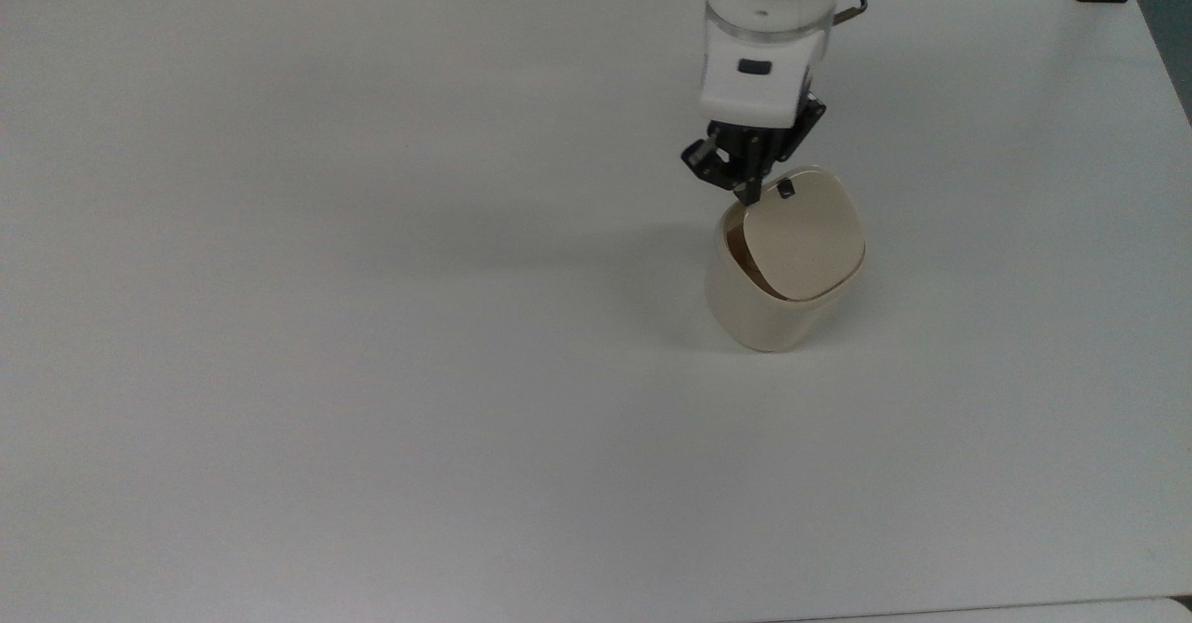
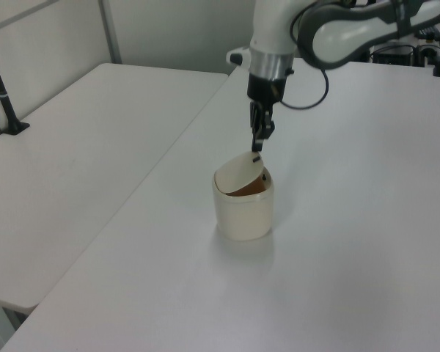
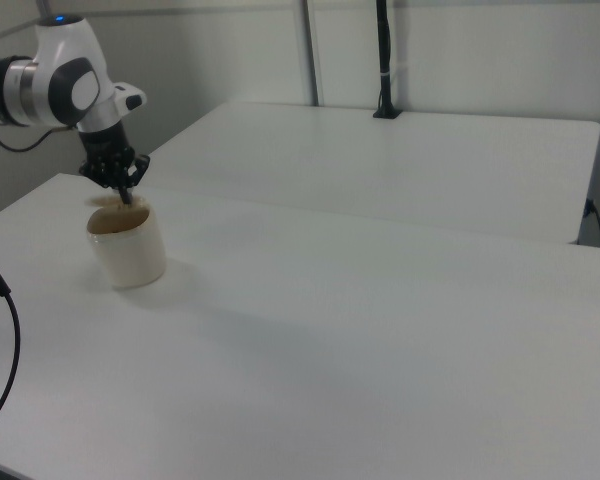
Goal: Open the trash bin
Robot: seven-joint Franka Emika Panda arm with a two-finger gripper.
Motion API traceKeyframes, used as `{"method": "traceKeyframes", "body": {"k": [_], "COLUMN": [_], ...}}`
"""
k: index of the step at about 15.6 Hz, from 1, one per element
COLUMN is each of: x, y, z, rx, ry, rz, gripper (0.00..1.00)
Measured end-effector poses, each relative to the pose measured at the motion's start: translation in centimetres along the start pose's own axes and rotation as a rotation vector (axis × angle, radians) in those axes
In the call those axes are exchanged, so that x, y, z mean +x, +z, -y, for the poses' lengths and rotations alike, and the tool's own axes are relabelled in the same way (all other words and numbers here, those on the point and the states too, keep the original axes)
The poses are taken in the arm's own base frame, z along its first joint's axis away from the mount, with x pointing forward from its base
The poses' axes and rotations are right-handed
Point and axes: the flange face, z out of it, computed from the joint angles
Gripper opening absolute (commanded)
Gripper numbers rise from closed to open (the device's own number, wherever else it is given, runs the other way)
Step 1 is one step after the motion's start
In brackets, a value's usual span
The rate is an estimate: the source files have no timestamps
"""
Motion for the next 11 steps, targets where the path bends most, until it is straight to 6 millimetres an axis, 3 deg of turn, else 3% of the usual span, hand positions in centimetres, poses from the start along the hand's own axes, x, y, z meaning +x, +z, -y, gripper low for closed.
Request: {"method": "traceKeyframes", "body": {"k": [3, 7, 11], "x": [-2.5, -7.7, -13.3], "y": [-3.9, -9.5, -13.8], "z": [-5.4, -13.0, -17.6], "rx": [-0.013, -0.048, -0.074], "ry": [0.127, 0.260, 0.362], "rz": [0.010, 0.036, 0.111], "gripper": [0.00, 0.03, 0.09]}}
